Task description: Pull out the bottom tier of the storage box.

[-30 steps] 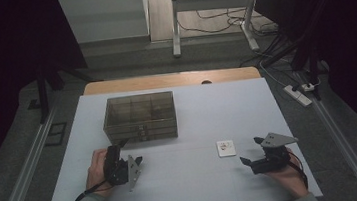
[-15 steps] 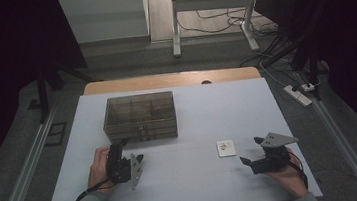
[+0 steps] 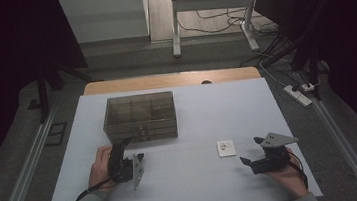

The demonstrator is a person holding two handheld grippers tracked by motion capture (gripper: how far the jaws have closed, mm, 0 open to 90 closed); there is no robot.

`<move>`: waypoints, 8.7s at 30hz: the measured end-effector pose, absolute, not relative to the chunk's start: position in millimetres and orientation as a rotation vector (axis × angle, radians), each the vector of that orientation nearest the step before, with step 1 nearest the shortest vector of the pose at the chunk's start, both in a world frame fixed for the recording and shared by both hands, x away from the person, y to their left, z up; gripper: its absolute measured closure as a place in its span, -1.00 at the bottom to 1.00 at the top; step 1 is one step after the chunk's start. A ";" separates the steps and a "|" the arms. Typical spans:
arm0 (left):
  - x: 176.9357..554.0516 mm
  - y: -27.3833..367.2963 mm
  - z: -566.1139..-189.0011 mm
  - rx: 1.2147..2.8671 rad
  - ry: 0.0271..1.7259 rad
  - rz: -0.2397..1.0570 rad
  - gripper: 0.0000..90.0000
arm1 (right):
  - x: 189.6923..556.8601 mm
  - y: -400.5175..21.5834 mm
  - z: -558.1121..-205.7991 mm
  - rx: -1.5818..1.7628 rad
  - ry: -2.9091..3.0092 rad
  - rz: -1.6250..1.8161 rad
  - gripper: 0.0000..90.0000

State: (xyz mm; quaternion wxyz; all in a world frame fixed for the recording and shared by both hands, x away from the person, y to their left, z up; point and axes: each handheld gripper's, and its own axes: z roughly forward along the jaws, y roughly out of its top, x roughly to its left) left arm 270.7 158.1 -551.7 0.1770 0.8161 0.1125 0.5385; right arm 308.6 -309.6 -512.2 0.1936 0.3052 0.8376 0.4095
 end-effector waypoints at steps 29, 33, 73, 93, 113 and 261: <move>276.5 156.0 -554.6 2.299 0.271 1.621 -0.47 | 310.4 -310.1 -505.3 0.845 2.295 1.233 -0.73; 279.3 154.2 -557.6 2.306 0.245 1.627 -0.46 | 311.2 -311.2 -505.0 0.848 2.291 1.243 -0.73; 286.6 148.1 -573.5 2.337 0.150 1.651 0.05 | 311.4 -309.8 -506.6 0.859 2.295 1.210 -0.72; 292.7 144.0 -576.2 2.316 0.050 1.651 0.11 | 304.4 -310.4 -504.3 0.869 2.269 1.176 -0.71; 296.1 138.9 -578.9 2.302 -0.029 1.664 0.23 | 299.2 -311.5 -502.8 0.866 2.261 1.169 -0.71; 292.9 137.1 -587.8 2.294 -0.221 1.715 0.76 | 299.7 -311.3 -505.5 0.867 2.285 1.149 -0.70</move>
